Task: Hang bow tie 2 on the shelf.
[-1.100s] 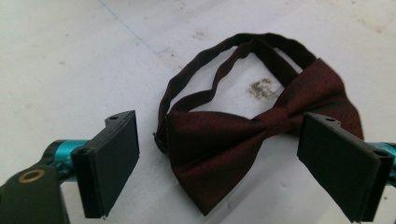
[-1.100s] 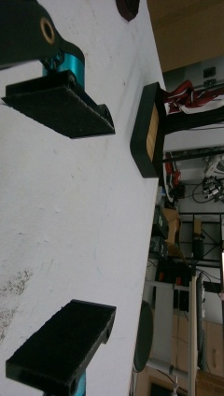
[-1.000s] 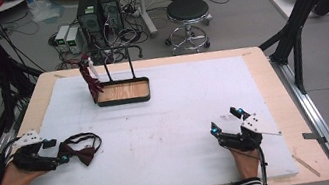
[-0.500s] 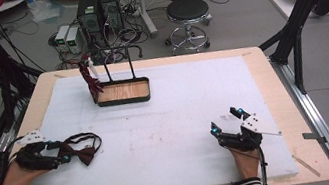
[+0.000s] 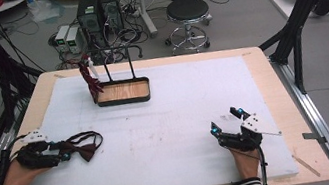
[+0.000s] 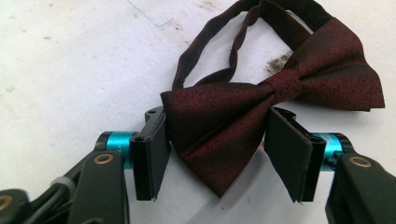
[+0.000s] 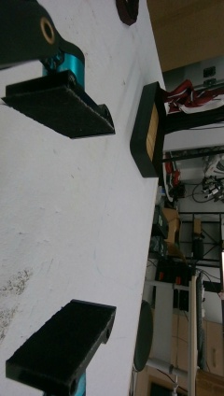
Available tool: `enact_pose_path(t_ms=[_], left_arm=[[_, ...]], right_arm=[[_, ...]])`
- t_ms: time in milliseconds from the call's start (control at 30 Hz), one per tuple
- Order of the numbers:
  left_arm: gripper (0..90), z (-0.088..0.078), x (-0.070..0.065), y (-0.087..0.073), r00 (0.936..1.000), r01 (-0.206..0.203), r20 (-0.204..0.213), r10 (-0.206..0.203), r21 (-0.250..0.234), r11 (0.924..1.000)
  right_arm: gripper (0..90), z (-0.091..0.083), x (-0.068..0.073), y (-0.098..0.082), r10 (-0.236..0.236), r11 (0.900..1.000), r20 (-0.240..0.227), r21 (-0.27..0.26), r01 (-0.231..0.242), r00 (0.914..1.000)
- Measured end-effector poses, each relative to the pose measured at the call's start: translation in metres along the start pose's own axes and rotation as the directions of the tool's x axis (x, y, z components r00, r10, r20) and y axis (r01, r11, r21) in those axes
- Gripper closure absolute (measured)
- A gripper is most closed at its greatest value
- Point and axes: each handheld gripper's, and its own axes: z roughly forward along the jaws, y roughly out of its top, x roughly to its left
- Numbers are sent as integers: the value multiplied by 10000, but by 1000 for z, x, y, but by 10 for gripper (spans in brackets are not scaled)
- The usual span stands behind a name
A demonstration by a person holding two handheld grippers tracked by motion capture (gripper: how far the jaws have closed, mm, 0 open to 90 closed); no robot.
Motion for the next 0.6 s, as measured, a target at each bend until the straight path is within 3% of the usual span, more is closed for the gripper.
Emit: enact_pose_path(t_ms=[167, 433, 600], left_arm=[[466, -1, 0, 1, 9999, 21, -127, -21, 22, 10000], [684, -2, -2, 3, 9997, -35, -226, 38, 150, 9999], [759, -2, -4, 4, 9997, -64, -245, 69, 204, 9998]], right_arm=[[109, 0, 0, 0, 2, 10000, 0, 0, -2, 10000], [109, 0, 0, 0, 28, 10000, 9, -5, -28, 10000], [110, 0, 0, 0, 7, 10000, 5, 3, -7, 10000]])
